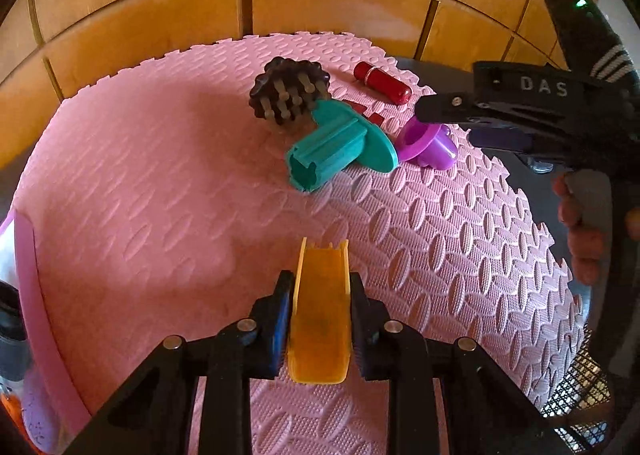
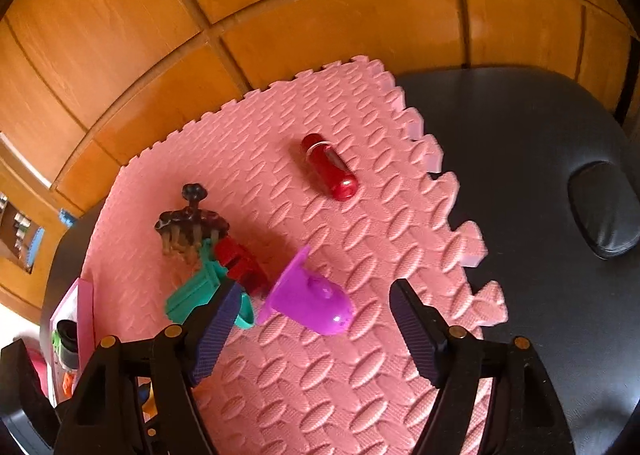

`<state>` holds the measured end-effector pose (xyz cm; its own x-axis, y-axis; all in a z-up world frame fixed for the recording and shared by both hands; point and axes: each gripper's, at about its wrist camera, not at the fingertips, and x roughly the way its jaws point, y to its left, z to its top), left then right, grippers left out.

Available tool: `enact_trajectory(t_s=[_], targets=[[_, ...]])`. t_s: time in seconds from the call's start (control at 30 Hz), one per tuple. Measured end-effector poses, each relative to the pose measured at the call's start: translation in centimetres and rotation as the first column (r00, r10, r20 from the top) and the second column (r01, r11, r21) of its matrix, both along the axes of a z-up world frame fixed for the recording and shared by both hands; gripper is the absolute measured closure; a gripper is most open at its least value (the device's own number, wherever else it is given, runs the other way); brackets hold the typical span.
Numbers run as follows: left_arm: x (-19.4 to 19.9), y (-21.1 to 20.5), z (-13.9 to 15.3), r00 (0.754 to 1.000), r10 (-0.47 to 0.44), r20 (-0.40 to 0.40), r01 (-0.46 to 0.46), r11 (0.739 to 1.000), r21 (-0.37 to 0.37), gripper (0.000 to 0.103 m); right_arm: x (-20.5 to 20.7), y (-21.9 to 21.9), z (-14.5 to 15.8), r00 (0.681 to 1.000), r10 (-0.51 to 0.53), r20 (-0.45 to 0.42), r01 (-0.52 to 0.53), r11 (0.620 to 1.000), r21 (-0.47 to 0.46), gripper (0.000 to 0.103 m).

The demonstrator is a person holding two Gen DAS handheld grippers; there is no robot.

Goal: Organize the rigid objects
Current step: 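Carry the yellow piece into the tray with the left tool while the right tool grasps the purple cup toy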

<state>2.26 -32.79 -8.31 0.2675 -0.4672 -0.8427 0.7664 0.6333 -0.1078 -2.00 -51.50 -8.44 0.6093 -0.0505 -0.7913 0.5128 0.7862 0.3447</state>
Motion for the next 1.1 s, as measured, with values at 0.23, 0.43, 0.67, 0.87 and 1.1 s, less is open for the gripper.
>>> enact_trajectory(t_s=[0.23,0.43,0.67,0.87,1.1], targets=[[-0.1,0.0,0.0,1.0,0.003,0.01,-0.003,1.0,-0.002,0.077,1.2,0.8,-0.9,0.998,0.025,-0.062,-0.029,0.997,-0.068,0.022],[-0.3,-0.1,-0.1,1.0,0.008,0.012,-0.007,1.0,-0.003,0.077,1.7,1.6,-1.8,0.989,0.05,-0.138,-0.067,0.99,-0.126,0.055],[-0.1,1.4,0.6,0.998,0.046,-0.037,-0.046,0.999,-0.016,0.077,1.3,1.3,-2.0,0.991,0.046,-0.123,-0.058,0.994,-0.096,0.055],[-0.5,3.9,3.1,0.997,0.062,-0.036,-0.064,0.995,-0.071,0.077,1.4,1.2,-2.2,0.992,0.044,-0.121,-0.055,0.995,-0.084,0.054],[-0.3,8.5,7.1,0.994,0.107,-0.017,-0.108,0.983,-0.15,0.077,1.5,1.6,-2.2,0.99,0.053,-0.131,-0.068,0.991,-0.116,0.054]])
